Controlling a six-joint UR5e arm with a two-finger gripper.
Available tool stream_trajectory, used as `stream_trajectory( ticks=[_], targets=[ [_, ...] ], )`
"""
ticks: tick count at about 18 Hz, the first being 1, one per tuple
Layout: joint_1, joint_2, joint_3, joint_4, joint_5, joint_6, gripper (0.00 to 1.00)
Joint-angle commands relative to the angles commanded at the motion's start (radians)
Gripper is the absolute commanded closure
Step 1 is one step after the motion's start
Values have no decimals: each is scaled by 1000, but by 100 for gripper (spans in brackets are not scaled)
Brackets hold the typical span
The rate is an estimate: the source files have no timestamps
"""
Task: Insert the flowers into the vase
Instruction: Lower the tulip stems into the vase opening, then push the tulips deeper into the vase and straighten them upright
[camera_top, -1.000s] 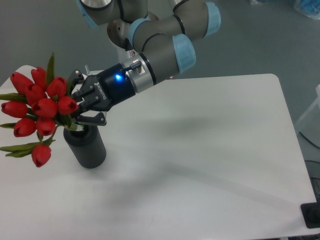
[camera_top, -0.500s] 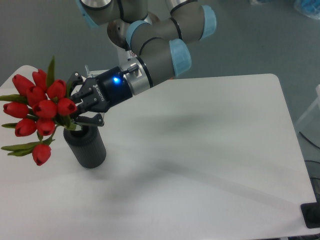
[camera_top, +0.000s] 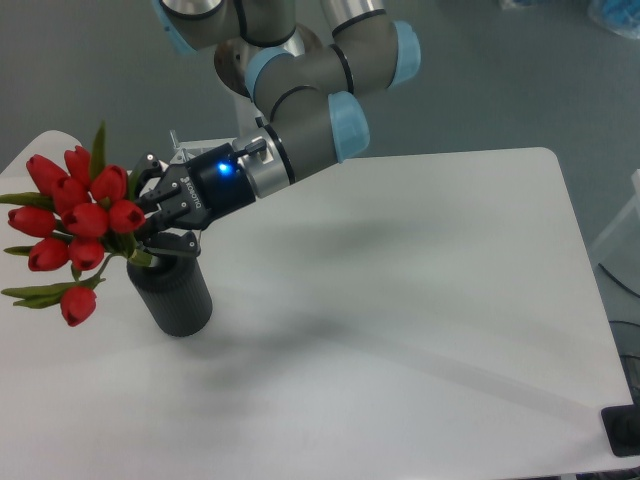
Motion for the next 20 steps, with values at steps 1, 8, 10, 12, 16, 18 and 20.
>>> stream_trajectory(
  ticks=[1,8,10,12,16,18,20],
  targets=[
    [2,0,0,0,0,15,87],
    [18,-5,-6,0,3,37,87],
    [43,-2,-9,0,0,38,87],
    [49,-6,-8,0,0,40,87],
    [77,-9,-46,2,0,74,87],
    [72,-5,-75,0,0,92,87],
    [75,-3,-88,0,0,94,87]
  ],
)
